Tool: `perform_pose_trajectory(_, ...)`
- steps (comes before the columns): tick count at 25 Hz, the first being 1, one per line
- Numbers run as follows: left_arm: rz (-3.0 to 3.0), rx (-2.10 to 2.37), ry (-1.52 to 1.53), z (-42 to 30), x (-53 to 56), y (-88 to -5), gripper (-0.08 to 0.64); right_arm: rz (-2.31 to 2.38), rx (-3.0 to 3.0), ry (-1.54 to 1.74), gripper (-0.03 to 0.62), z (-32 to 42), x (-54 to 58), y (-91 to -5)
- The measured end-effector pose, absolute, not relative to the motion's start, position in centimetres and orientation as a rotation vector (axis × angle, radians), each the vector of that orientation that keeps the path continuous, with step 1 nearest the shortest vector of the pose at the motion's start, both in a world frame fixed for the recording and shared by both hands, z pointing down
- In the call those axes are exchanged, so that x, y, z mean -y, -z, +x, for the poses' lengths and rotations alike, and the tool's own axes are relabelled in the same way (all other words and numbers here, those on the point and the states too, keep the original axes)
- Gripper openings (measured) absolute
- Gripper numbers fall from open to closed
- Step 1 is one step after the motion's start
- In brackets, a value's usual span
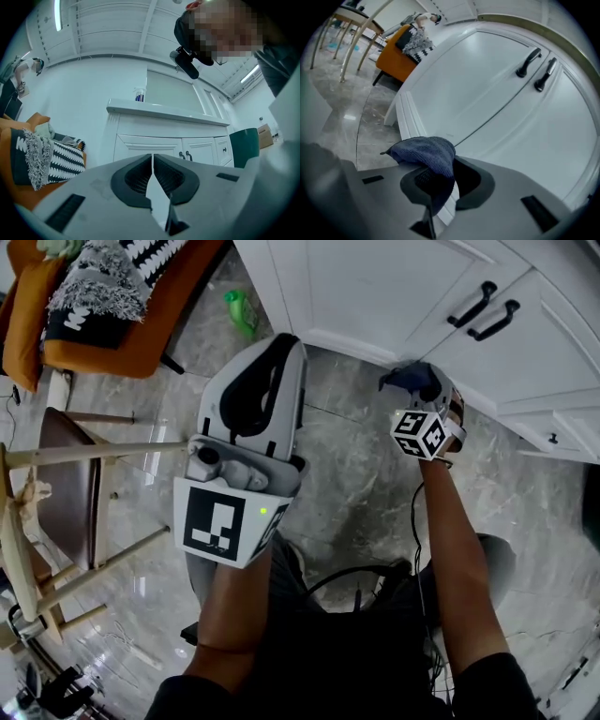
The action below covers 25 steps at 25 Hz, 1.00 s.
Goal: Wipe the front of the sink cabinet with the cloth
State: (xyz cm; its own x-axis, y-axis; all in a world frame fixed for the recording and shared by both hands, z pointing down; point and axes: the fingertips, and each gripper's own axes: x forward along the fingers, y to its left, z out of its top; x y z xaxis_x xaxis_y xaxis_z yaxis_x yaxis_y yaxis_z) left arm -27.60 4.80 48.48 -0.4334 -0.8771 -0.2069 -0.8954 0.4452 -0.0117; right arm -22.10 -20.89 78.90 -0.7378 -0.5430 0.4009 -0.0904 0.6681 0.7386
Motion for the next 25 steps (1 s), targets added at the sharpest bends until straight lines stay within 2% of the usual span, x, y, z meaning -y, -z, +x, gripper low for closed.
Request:
perform_pose_trajectory(8,-1.577,-2.613,-0.122,-27.8,-4.1,-48.9,0.014,0.446,2.458,0.774,0.06,-21.6,18.7,-75.0)
perform_pose_trajectory(12,-1.631,-2.68,0.067,-27.3,-5.0,-49.6,0.014,0.327,2.535,0.579,0.06,-19.7,14.6,-69.7)
perform_pose_trajectory(18,-1.758,-2.817,0.09,-24.6,-4.7,-51.3,0.014,0.114,2.551,0.378,0.06,-16.1,9.8,-58.8)
perform_pose_trajectory(21,-1.963,-2.71,0.184,-19.6,-4.3,-47.6,0.014,-0.036,2.545,0.374,0.06,-14.0,6.8,-50.9)
perform_pose_trajectory(25,-2.247,-2.449,0.475,-13.1,-8.0,-39.5,0.014,-0.15,2.559,0.306,0.06,-11.3,4.3,-39.0)
